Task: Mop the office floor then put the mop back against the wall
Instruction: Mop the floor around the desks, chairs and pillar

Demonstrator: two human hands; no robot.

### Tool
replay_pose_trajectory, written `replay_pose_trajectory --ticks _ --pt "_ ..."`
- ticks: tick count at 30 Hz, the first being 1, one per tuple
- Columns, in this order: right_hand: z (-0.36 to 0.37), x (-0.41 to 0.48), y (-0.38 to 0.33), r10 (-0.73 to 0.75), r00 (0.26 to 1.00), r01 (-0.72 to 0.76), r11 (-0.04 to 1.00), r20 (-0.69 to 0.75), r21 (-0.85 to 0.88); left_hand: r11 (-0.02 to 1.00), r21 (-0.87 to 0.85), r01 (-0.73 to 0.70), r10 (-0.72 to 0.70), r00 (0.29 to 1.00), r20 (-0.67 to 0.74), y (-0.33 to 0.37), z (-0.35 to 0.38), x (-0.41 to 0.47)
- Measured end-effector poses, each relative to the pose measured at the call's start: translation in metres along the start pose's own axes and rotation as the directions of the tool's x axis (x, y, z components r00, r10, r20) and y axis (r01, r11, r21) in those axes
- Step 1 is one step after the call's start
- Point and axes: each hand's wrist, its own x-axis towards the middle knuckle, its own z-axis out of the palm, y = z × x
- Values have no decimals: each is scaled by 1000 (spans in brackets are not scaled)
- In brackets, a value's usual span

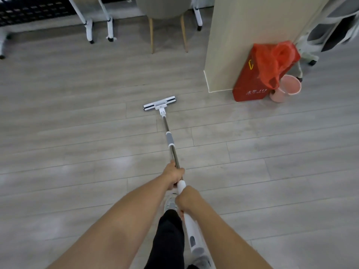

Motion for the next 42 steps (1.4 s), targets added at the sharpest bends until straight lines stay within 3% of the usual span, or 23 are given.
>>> replay_pose_trajectory --ticks 8,13,25,35,42 --pt "-7 93 -152 11 1000 -13 994 20 109 996 93 -5 7 1000 -17 102 -94 116" --pt "-1 115 -166 64 998 -64 997 -2 50 992 123 15 -15 1000 3 104 -104 139" --pt "24 52 -67 0 1000 -3 983 -17 -184 992 125 18 -25 998 56 28 -59 50" --pt "36 -65 138 55 998 -57 981 -12 -187 996 88 -4 -6 993 115 -92 63 -112" --pt "37 -109 213 65 997 -70 990 -46 -124 999 49 -24 17 990 143 -137 112 -168"
